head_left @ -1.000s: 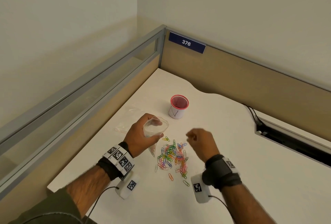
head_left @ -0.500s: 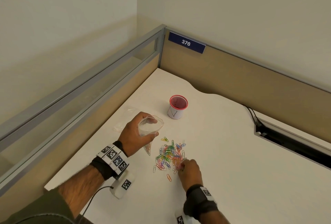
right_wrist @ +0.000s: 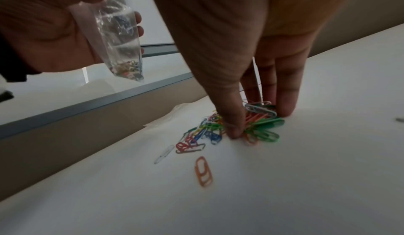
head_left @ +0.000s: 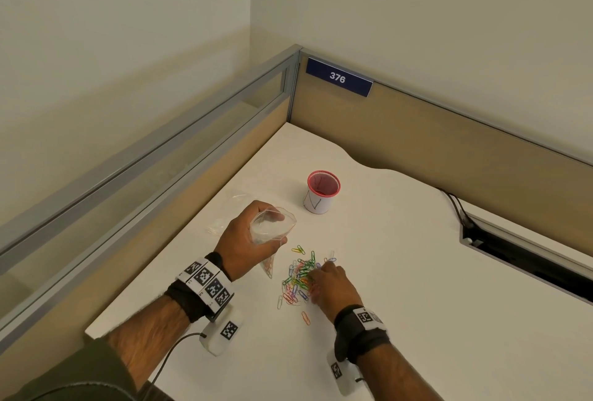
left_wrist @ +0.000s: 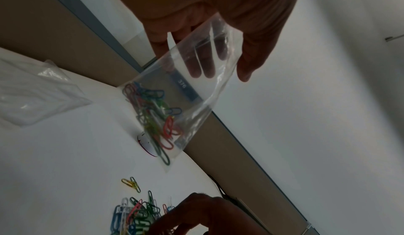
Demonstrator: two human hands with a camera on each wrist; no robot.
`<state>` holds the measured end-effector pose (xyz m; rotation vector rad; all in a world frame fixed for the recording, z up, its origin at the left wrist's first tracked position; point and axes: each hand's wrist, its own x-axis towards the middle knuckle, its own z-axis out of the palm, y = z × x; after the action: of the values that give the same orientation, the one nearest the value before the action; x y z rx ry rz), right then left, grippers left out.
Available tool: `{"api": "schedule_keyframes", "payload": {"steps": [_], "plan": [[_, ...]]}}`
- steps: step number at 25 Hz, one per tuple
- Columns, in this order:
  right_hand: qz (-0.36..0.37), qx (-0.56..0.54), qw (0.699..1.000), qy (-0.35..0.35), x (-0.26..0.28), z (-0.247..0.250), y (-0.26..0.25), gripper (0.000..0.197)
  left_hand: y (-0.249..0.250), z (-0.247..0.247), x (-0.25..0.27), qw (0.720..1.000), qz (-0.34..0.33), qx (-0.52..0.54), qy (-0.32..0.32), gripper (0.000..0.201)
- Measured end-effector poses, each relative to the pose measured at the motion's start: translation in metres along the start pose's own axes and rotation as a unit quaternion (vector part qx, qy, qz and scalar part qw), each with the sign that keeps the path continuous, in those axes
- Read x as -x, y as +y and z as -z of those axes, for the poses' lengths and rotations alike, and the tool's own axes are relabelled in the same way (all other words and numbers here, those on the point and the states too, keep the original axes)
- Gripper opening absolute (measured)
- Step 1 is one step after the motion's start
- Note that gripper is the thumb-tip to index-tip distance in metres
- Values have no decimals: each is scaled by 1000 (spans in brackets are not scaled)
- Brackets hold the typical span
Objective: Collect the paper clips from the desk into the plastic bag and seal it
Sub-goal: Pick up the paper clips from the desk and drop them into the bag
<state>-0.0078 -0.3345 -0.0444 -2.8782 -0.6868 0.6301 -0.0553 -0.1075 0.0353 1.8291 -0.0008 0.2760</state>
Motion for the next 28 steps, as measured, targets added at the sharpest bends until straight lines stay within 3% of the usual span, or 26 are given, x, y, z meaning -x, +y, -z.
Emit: {"api": "schedule_keyframes", "payload": {"steps": [3,8,12,17,22,28], "plan": [[2,-1,999,39,-1,-4,0,21,-1,0,0,1000,2,-2,-2,46],[-23,-16,999,45,-7,5,7,18,-1,-2,-1,1000,5,-6,-5,46],[-65,-104,989,80,-5,15,15,15,0,-4,-3,1000,5,-10,-8,46],[-81,-282,943,155,5,39,23,3,-1,-6,-4,1000,6,-21,-9,46],[-66,-398,902,153,25,83,16,6,-4,-10,-6,1000,7,-19,-13,46],[34,-467,868,162,53,160,-26,4,-5,-15,-11,999,5,-29,-20,45]]}}
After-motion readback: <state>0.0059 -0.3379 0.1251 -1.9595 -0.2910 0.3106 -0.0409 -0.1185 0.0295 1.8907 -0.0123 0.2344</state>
